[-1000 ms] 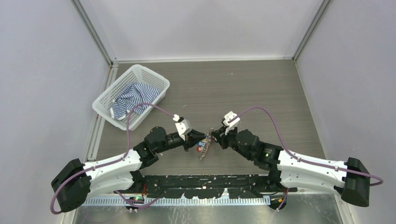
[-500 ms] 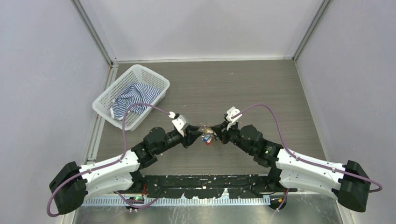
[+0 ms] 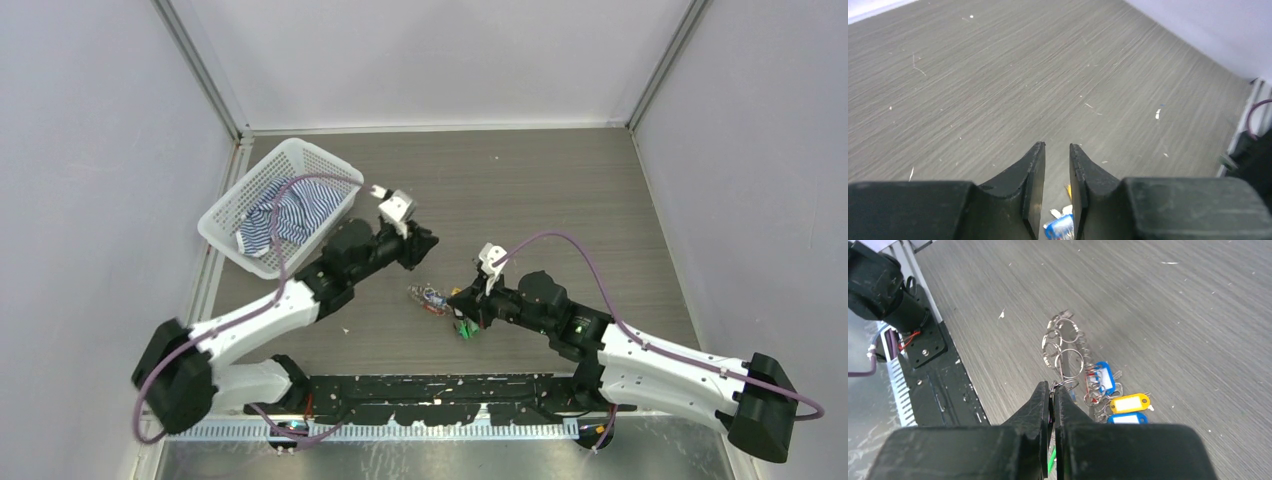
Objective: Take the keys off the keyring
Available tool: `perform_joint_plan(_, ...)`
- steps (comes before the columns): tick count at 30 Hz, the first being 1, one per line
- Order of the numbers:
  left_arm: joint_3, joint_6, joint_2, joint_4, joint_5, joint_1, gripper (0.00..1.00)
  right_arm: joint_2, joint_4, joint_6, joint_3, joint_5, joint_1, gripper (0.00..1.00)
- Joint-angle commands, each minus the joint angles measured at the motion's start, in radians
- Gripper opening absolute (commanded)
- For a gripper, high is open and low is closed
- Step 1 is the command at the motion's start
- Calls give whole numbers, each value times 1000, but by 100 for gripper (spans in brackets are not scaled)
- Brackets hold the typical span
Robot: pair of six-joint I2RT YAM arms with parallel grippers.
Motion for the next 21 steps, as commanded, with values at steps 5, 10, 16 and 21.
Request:
perform_joint_plan(5, 103, -82, 255, -28, 278, 22, 15, -4, -39, -38, 63, -26, -3, 1)
perform_joint_plan(10, -69, -138, 125, 59, 378, 8, 16, 3, -49, -60, 66, 9, -4, 1)
perform_joint_plan(16, -202, -184, 34, 163, 408, -5, 17, 11, 27, -145, 26, 51, -4, 1)
perform_joint_plan(21, -259, -209, 21, 260, 416, -10, 18, 38, 77, -235, 35, 53, -3, 1)
